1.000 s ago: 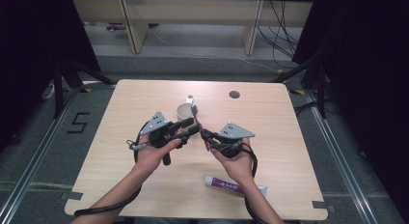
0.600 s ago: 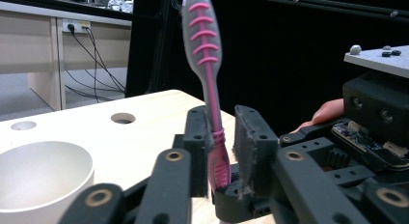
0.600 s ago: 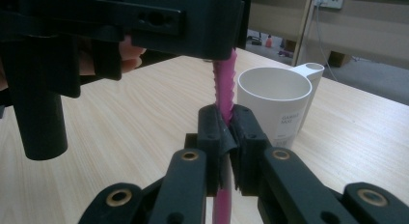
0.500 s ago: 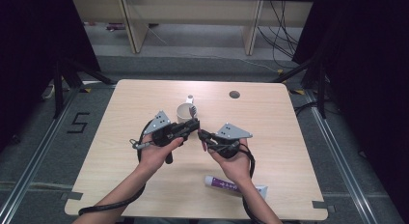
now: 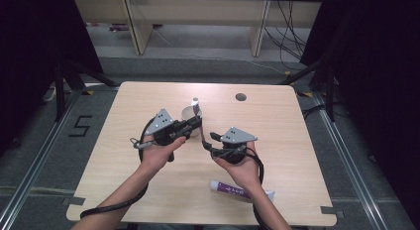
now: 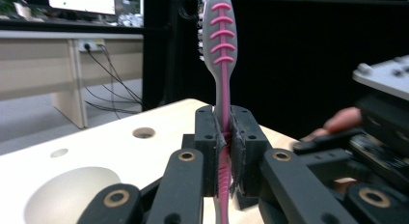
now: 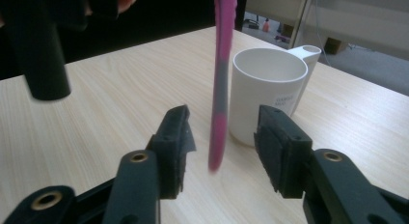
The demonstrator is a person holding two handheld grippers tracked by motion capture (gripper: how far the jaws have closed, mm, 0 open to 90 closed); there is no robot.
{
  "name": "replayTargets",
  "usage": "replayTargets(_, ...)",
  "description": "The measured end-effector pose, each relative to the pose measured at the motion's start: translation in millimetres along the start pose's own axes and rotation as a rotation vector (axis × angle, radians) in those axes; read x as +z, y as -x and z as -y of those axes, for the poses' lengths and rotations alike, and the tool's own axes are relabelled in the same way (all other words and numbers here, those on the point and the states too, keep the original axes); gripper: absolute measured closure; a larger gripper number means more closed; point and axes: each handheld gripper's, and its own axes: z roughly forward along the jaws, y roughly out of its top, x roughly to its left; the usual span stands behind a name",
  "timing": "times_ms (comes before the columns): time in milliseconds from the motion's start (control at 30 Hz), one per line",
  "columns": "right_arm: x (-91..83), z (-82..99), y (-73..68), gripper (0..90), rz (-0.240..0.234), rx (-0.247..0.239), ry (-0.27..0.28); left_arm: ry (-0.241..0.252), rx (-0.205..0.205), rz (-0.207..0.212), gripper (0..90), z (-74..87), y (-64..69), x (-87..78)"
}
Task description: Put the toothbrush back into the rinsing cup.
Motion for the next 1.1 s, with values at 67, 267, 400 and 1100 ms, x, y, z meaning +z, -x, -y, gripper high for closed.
replayTargets(67,-2.2,0.3,1.9,54.0,0.008,-0.028,0.001,0.014,0.003,-0.014,82.6,-2.9,-5.6,-1.0)
replayTargets(267,-15.1,5.8,3.2,50.6,0.024,-0.024,-0.027,0.064,0.001,-0.055,82.6,-14.8,-24.3,-2.6)
replayTargets(400,-22.9,10.5,6.7,50.1,0.050,-0.038,-0.023,0.097,0.011,-0.095,82.7,-27.4,-39.2,-1.4)
replayTargets(1100,-50.5,44.4,29.6,48.1,0.117,0.019,-0.095,0.123,0.081,-0.166,82.6,-54.6,-68.9,23.3)
